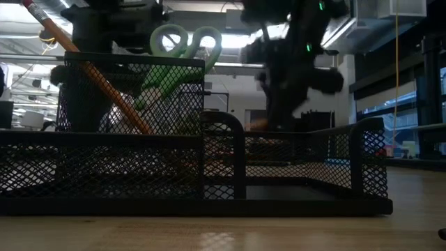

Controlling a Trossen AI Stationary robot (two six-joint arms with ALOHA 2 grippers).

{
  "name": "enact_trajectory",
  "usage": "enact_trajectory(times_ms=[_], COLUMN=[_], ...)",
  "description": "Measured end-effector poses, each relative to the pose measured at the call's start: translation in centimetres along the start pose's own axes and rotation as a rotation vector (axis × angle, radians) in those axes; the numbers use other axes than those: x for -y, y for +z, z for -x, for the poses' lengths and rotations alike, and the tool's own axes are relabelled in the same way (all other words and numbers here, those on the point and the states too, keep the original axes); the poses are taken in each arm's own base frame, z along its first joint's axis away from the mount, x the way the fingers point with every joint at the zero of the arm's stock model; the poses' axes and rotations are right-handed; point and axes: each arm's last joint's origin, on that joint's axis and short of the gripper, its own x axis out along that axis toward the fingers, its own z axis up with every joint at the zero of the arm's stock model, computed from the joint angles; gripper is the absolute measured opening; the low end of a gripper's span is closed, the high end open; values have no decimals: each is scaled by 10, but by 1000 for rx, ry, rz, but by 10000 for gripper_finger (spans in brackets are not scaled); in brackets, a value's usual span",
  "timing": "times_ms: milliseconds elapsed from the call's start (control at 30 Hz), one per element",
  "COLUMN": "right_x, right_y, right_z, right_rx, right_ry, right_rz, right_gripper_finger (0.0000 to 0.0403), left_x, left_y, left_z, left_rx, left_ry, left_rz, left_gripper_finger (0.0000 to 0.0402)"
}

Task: Pick and place office supplies into organizer
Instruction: Put the orange pencil into the black desk organizer

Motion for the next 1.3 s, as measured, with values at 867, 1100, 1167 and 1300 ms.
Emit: enact_trajectory(times_ms=[867,1100,1167,1300], right_x=[-38,-78,-89,-108], right_y=[45,46,49,55], right_z=[207,209,203,183], right_rx=[123,166,152,89], right_ry=[-296,-195,-165,-152], right_rz=[275,216,204,232], right_gripper_finger=[25,25,25,25], left_x=[31,33,33,33], left_y=[-34,-36,-36,-36], left_z=[2,2,2,2], left_rx=[-138,-137,-137,-136], left_ry=[-18,-19,-19,-22], left_rz=[195,170,163,126], left_gripper_finger=[113,113,113,113])
